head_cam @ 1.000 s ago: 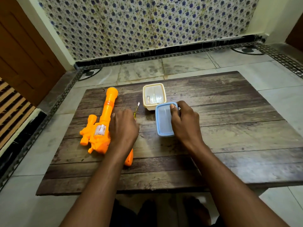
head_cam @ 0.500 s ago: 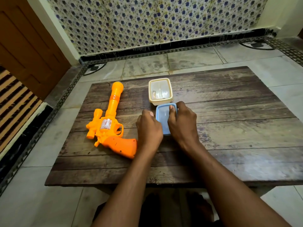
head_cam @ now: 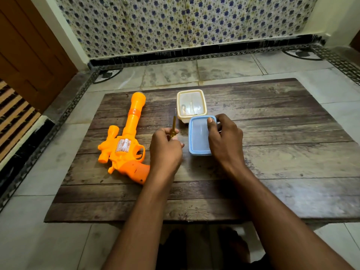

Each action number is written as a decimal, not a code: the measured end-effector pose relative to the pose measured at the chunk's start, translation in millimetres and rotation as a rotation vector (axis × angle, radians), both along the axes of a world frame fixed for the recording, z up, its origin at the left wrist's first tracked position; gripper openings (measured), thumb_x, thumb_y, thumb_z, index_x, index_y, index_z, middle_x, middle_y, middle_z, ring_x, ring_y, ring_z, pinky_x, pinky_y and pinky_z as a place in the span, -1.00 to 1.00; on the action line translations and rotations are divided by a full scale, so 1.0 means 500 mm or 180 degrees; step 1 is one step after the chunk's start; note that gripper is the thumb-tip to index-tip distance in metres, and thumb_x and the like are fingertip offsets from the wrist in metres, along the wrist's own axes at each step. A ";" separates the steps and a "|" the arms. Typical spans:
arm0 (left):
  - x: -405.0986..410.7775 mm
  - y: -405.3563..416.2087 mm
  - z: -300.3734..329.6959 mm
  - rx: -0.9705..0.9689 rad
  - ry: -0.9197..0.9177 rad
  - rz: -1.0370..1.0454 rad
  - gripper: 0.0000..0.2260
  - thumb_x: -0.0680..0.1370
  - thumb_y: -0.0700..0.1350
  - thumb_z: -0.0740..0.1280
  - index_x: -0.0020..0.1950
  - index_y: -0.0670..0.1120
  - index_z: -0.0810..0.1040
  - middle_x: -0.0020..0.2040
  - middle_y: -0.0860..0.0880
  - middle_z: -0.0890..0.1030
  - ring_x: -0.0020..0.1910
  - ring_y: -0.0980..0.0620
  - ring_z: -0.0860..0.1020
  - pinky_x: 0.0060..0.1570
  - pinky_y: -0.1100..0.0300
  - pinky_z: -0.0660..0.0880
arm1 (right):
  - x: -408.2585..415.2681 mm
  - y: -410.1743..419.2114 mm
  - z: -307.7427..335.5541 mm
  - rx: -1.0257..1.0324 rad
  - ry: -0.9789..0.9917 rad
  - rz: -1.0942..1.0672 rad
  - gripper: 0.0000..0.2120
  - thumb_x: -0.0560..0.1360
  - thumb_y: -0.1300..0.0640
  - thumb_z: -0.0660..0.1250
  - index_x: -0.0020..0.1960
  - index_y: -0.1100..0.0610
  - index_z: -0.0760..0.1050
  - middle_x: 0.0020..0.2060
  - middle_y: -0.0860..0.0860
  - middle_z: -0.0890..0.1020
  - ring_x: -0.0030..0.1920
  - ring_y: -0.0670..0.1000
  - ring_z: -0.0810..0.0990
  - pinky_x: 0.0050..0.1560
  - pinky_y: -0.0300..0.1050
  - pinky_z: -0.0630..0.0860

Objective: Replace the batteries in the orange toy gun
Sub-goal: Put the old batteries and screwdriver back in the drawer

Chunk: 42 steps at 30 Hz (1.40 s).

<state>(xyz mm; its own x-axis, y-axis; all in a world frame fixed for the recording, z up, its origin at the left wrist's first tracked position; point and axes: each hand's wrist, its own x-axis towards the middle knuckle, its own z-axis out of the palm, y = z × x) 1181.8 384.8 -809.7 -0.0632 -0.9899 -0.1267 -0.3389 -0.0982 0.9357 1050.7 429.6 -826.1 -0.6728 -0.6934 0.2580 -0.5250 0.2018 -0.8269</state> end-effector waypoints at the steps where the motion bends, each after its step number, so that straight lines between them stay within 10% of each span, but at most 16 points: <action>1: 0.000 0.004 0.005 0.0036 0.0136 0.0012 -0.86 0.67 -0.25 0.24 0.12 -0.06 0.55 0.00 -0.02 0.63 -0.03 0.01 0.67 -0.22 0.19 0.47 | 0.003 -0.001 0.002 -0.0063 0.0028 0.0040 -0.76 0.68 0.06 0.23 0.02 0.23 0.53 -0.20 0.06 0.60 -0.17 0.10 0.61 -0.32 -0.09 0.34; 17: 0.036 0.067 0.071 0.0177 0.0918 -0.1028 -0.78 0.62 -0.05 0.41 0.18 -0.17 0.63 -0.25 -0.10 0.52 -0.52 0.17 0.36 -0.55 0.27 0.31 | 0.041 0.057 0.079 -0.0587 -0.0126 0.0180 -0.74 0.68 -0.05 0.26 -0.04 0.11 0.55 -0.22 -0.08 0.62 -0.22 -0.18 0.61 -0.34 -0.17 0.48; 22: 0.077 0.044 0.083 0.0220 0.1061 -0.0686 -0.84 0.58 -0.07 0.47 0.07 -0.14 0.65 -0.31 -0.04 0.53 -0.51 0.14 0.36 -0.54 0.26 0.29 | 0.021 0.058 0.098 -0.0362 -0.0519 0.0186 -0.73 0.66 -0.13 0.26 -0.01 0.06 0.55 -0.25 -0.04 0.67 -0.16 -0.03 0.70 -0.16 0.02 0.64; 28: 0.082 -0.082 0.044 0.0252 0.1232 -0.0530 -0.70 0.49 -0.05 0.55 0.08 -0.24 0.65 -0.15 -0.19 0.57 -0.32 -0.07 0.37 -0.54 0.25 0.28 | -0.049 -0.080 0.038 0.0404 -0.0277 -0.0060 -0.56 0.58 -0.11 0.37 0.27 0.21 0.56 0.06 0.15 0.69 0.19 0.16 0.58 -0.01 -0.13 0.35; 33: 0.059 -0.185 0.020 0.0411 0.1312 -0.0511 -0.73 0.49 -0.06 0.53 0.08 -0.20 0.67 -0.12 -0.18 0.62 -0.19 -0.13 0.39 -0.53 0.27 0.27 | -0.082 -0.206 0.012 0.0619 -0.0239 -0.0179 -0.60 0.56 -0.10 0.39 -0.12 0.27 0.60 -0.23 0.16 0.65 -0.11 0.19 0.60 -0.22 -0.03 0.35; 42: 0.040 -0.242 0.128 0.1087 0.1222 -0.0177 -0.69 0.52 -0.11 0.52 0.15 -0.29 0.63 -0.09 -0.20 0.61 -0.13 -0.13 0.42 -0.54 0.25 0.29 | -0.051 -0.166 0.091 0.0953 -0.1400 -0.0276 -0.76 0.64 0.02 0.34 -0.09 0.13 0.40 -0.23 0.00 0.54 -0.20 -0.02 0.52 -0.27 -0.08 0.39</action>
<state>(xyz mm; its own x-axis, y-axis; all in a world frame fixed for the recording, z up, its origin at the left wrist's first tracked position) 1201.9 264.0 -745.5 -0.2199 -0.8899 -0.3996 0.0092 -0.4115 0.9114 1025.1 346.6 -780.5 -0.7309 -0.6304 -0.2615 -0.1129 0.4896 -0.8646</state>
